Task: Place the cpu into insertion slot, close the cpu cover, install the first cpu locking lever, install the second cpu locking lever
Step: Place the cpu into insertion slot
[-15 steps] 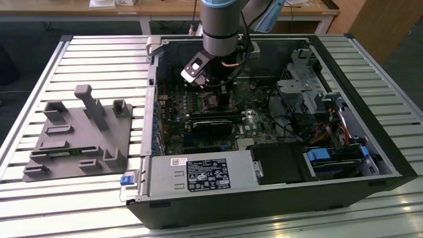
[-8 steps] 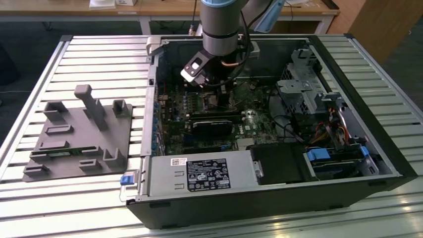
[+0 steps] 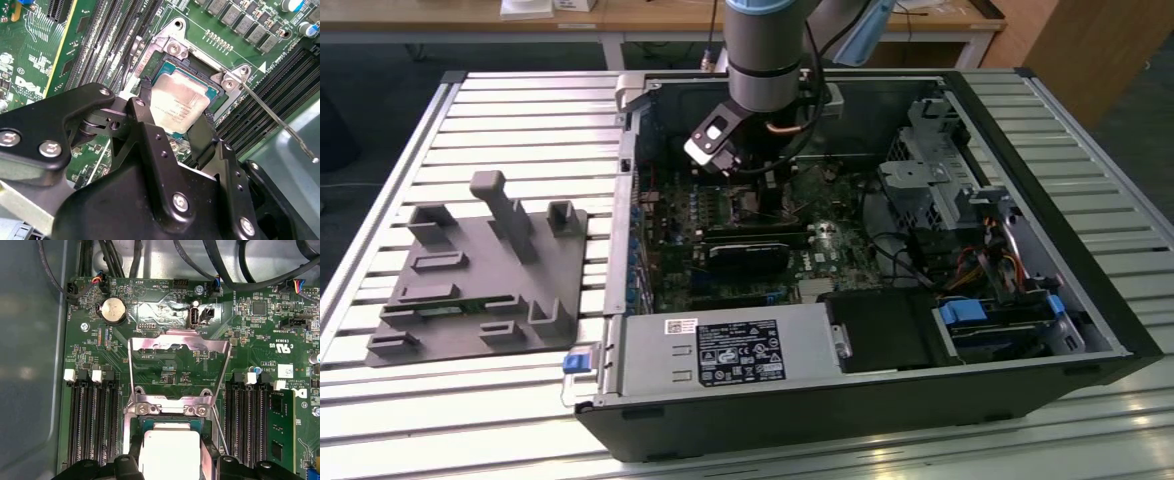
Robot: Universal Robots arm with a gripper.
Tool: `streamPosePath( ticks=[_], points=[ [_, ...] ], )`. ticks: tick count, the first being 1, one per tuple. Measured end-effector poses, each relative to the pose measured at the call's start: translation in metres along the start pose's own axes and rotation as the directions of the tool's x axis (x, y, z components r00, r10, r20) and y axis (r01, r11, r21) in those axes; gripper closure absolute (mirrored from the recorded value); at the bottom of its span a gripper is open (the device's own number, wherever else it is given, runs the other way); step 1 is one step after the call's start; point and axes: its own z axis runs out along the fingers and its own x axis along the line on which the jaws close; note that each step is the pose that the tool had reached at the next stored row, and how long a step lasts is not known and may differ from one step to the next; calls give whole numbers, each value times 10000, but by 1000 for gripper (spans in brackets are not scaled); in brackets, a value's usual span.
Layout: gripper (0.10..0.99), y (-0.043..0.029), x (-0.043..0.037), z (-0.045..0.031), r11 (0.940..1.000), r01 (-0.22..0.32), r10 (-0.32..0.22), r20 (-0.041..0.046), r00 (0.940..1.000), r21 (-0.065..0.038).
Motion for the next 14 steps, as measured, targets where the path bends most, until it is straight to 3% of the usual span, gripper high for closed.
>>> streamPosePath(
  ticks=[13,14],
  points=[
    [537,-3,0,2,10000,1,-1,1,10000,1],
    [475,-3,-1,2,10000,1,-1,1,10000,1]
  ],
)
